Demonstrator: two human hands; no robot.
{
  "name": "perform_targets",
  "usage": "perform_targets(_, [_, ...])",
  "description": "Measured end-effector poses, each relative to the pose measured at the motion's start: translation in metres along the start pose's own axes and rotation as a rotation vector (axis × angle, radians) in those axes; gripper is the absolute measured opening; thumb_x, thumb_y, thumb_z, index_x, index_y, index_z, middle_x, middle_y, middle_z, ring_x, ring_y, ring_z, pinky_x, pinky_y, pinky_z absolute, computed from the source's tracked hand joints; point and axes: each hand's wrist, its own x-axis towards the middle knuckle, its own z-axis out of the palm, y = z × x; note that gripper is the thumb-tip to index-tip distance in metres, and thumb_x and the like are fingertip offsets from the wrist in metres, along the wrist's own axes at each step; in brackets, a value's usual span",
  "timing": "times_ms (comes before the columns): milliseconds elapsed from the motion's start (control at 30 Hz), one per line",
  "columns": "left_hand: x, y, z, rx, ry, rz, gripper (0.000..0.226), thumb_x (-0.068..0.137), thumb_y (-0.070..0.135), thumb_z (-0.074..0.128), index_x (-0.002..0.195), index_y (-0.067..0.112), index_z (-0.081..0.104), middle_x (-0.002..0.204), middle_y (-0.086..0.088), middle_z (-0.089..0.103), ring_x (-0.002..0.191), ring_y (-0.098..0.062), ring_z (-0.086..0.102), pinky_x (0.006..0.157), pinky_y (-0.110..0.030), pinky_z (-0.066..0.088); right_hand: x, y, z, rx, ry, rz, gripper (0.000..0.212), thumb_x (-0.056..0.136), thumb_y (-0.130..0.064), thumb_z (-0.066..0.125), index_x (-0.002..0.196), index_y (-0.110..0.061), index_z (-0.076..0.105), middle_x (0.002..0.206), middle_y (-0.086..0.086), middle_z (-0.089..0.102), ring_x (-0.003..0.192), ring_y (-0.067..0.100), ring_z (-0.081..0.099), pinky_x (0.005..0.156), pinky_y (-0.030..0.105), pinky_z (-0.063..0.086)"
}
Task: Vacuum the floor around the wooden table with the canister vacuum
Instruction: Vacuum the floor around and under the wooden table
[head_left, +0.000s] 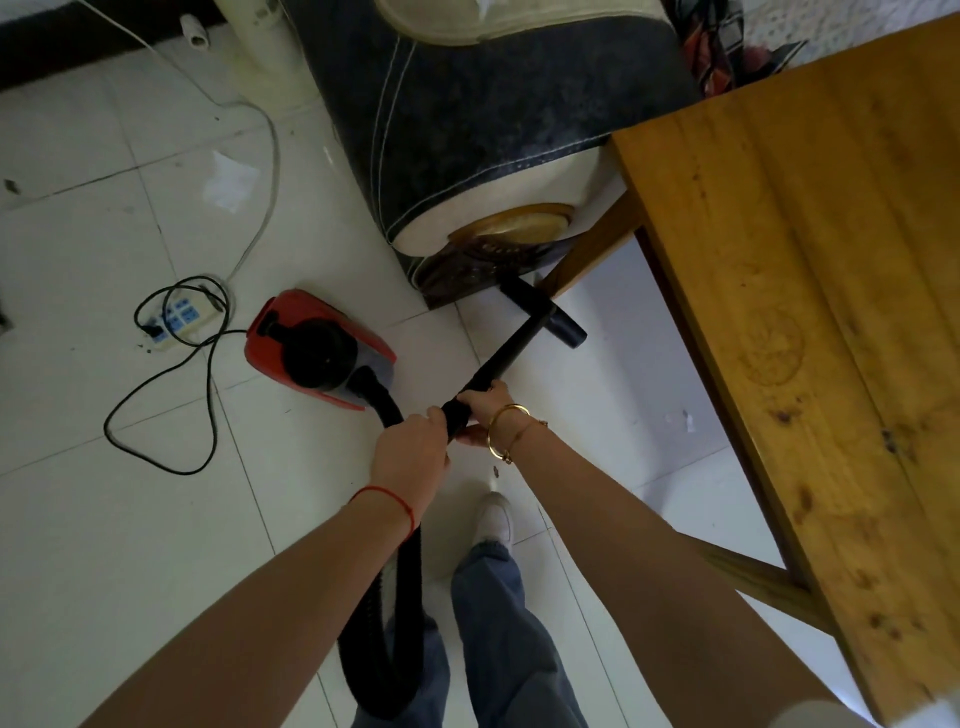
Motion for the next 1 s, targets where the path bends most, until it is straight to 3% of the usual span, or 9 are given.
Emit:
perform_targets(133, [0.002, 0.004, -0.01, 0.027, 0.001, 0.067, 0.029, 0.097, 0.026, 0.046, 0.121, 0.011, 0.045, 0.099, -0.003, 0.062, 0.066, -0.013, 0.048, 0.057, -0.021, 0.036, -0.007, 0.003, -0.006, 0.08, -0.021, 0.035, 0.054, 0.092, -0.013, 0.057, 0.134, -0.02, 0.025, 0.104, 0.016, 0.053, 0.089, 0.039, 0.066, 0.07, 0.046, 0.055])
perform_targets(233, [-0.003, 0.002, -0.009, 0.061, -0.018, 0.111, 0.029, 0.097, 0.026, 0.046, 0.122, 0.011, 0.046, 0.101, -0.004, 0.063, 0.078, -0.016, 0.062, 0.059, -0.023, 0.037, -0.011, 0.011, 0.0, 0.126, -0.015, 0.041, 0.053, 0.092, -0.009, 0.055, 0.134, -0.021, 0.024, 0.092, 0.013, 0.053, 0.097, 0.039, 0.064, 0.074, 0.051, 0.055])
perform_targets(300, [-0.01, -0.002, -0.004, 0.067, -0.037, 0.124, 0.03, 0.096, 0.026, 0.047, 0.122, 0.011, 0.046, 0.102, -0.004, 0.063, 0.085, -0.018, 0.065, 0.061, -0.024, 0.038, -0.013, 0.019, 0.005, 0.154, -0.008, 0.052, 0.054, 0.092, -0.006, 0.053, 0.136, -0.02, 0.023, 0.088, 0.012, 0.051, 0.086, 0.035, 0.064, 0.078, 0.054, 0.054])
perform_targets(367, [-0.02, -0.008, 0.003, 0.052, -0.063, 0.132, 0.03, 0.096, 0.027, 0.048, 0.122, 0.011, 0.047, 0.103, -0.003, 0.062, 0.087, -0.018, 0.065, 0.062, -0.024, 0.039, -0.017, 0.03, 0.01, 0.169, -0.002, 0.062, 0.054, 0.093, -0.003, 0.051, 0.137, -0.017, 0.023, 0.093, 0.014, 0.05, 0.084, 0.034, 0.063, 0.08, 0.056, 0.053])
perform_targets(533, [-0.052, -0.024, 0.023, 0.026, -0.143, 0.145, 0.032, 0.096, 0.03, 0.05, 0.122, 0.012, 0.046, 0.104, -0.004, 0.062, 0.09, -0.02, 0.064, 0.065, -0.024, 0.041, -0.035, 0.065, 0.027, 0.176, 0.017, 0.097, 0.053, 0.093, -0.001, 0.05, 0.137, -0.013, 0.024, 0.122, 0.025, 0.05, 0.105, 0.042, 0.061, 0.084, 0.058, 0.052])
perform_targets(633, [-0.071, -0.037, 0.035, 0.07, -0.141, 0.189, 0.034, 0.096, 0.032, 0.049, 0.123, 0.012, 0.046, 0.106, -0.006, 0.061, 0.092, -0.022, 0.064, 0.066, -0.026, 0.041, -0.044, 0.09, 0.038, 0.197, 0.025, 0.102, 0.049, 0.093, -0.001, 0.049, 0.134, -0.012, 0.024, 0.125, 0.025, 0.05, 0.105, 0.042, 0.061, 0.084, 0.057, 0.052])
perform_targets(800, [-0.106, -0.06, 0.05, 0.073, -0.111, 0.261, 0.039, 0.093, 0.032, 0.049, 0.127, 0.012, 0.045, 0.109, -0.007, 0.061, 0.094, -0.025, 0.063, 0.076, -0.033, 0.049, -0.056, 0.13, 0.059, 0.225, 0.038, 0.093, 0.047, 0.092, -0.002, 0.051, 0.133, -0.008, 0.029, 0.106, 0.021, 0.054, 0.066, 0.031, 0.061, 0.072, 0.052, 0.056])
perform_targets(900, [-0.12, -0.071, 0.054, 0.075, -0.083, 0.277, 0.041, 0.092, 0.035, 0.049, 0.127, 0.015, 0.044, 0.106, -0.006, 0.061, 0.091, -0.024, 0.063, 0.074, -0.034, 0.049, -0.065, 0.144, 0.071, 0.279, 0.047, 0.086, 0.044, 0.091, -0.003, 0.052, 0.13, -0.006, 0.031, 0.122, 0.024, 0.054, 0.072, 0.032, 0.062, 0.041, 0.042, 0.053])
perform_targets(1000, [-0.129, -0.076, 0.053, 0.044, -0.034, 0.223, 0.039, 0.09, 0.038, 0.051, 0.124, 0.019, 0.046, 0.097, -0.002, 0.061, 0.08, -0.02, 0.062, 0.065, -0.03, 0.047, -0.066, 0.154, 0.075, 0.336, 0.085, 0.087, 0.037, 0.09, -0.004, 0.054, 0.122, -0.005, 0.035, 0.113, 0.022, 0.058, 0.089, 0.038, 0.065, 0.031, 0.034, 0.048])
